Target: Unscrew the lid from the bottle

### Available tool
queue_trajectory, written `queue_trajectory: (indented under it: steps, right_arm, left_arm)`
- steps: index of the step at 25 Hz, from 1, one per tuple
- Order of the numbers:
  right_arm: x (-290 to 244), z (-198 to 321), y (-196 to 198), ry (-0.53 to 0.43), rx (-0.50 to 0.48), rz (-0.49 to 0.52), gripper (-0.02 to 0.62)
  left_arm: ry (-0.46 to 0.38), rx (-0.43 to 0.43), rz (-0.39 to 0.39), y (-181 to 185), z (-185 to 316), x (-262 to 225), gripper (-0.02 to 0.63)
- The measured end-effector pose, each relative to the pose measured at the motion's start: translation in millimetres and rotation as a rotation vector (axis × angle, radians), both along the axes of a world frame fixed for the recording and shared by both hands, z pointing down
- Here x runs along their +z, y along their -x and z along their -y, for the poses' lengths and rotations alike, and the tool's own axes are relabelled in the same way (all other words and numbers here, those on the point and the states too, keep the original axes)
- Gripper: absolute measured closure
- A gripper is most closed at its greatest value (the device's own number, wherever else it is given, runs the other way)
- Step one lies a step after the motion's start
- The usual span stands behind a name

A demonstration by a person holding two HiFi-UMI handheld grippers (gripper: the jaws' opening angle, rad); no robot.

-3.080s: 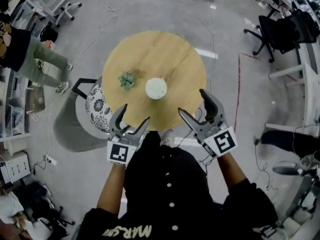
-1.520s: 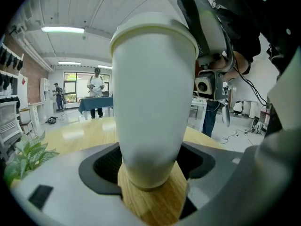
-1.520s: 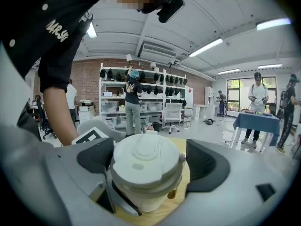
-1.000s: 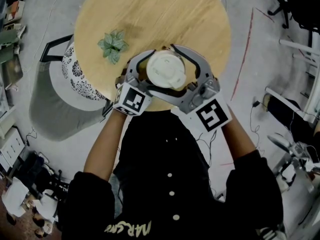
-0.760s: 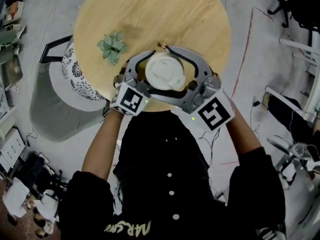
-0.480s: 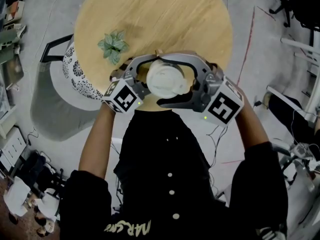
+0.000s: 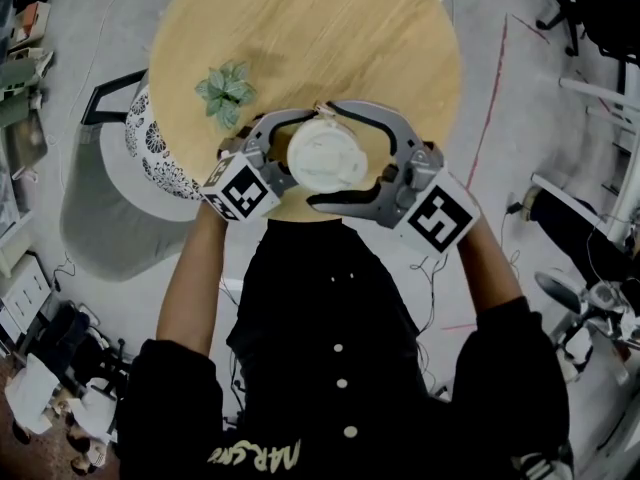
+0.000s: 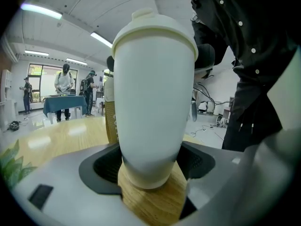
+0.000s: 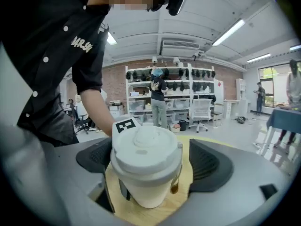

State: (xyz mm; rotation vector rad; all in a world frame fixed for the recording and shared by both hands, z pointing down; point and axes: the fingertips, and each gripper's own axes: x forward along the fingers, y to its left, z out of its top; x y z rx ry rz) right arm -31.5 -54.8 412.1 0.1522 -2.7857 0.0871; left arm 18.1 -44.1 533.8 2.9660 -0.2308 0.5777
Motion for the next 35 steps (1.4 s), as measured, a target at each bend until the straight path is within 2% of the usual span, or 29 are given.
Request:
queue_trajectory:
  steps: [2,4,6,8,11,13,15,17,23,25,27,29,32,35]
  right_arm:
    - [-1,0,-6,0.008,0.152,-0.007,0.091]
    - [-7,6,-11,-0.027,0.323,0.008,0.089]
    - [-12,12,-10,-0.071,0.442,0.031,0.095]
    - [-13,11,-6,-0.094,0.488,0.039,0.130]
    - [-10,10,-3,-0.113,0.514,0.033,0.122]
    - [-9,11,-3,-0.120,0.516,0.035,0.130]
    - [-9,7,0,-0.128,0.462,0.036,0.132]
    - [-9,3,2,-0.129,0.343,0.038,0.133]
    - [-8,-9,6,-0.075,-0.111,0.055,0.132]
    - [-6,-11,5,-0.051,-0.183,0.037,0.132]
    - [-5,-11,4,-0.036,-0.180,0.022,0.132]
    - [-2,-9,3,-0.020,-0.121,0.006,0.129]
    - [1,-5,-3,-0.005,0.032,-0.009,0.098]
    - [-7,-3,-6,-0.016,0.230,0.031,0.094]
  left_arm:
    - [0.000,-0.015,-0.007,-1,-1,-1,0.250]
    - [0.001,-0.025,-0.010,-2,-1,-2,0.250]
    - [0.002,-0.033,-0.013,-2,0,-3,0.250]
    - [0.002,-0.037,-0.015,-1,0,-3,0.250]
    - [-0.007,-0.034,-0.013,-2,-1,-3,0.250]
    - [-0.013,-0.032,-0.011,-2,0,-3,0.250]
    - [-0.017,-0.028,-0.008,-1,-1,-3,0.250]
    - [-0.020,-0.021,-0.008,-1,-2,-2,0.250]
    - [-0.013,-0.004,-0.020,0,-2,-2,0.250]
    - [-0.014,0.004,-0.016,-1,-2,-2,0.250]
    - [-0.014,0.009,-0.013,-1,-2,-2,0.250]
    - [-0.017,0.011,-0.010,-1,-2,-2,0.250]
    - [-0.018,0.016,-0.005,0,-3,-1,0.250]
    - [-0.014,0.011,-0.012,-1,-3,-2,0.250]
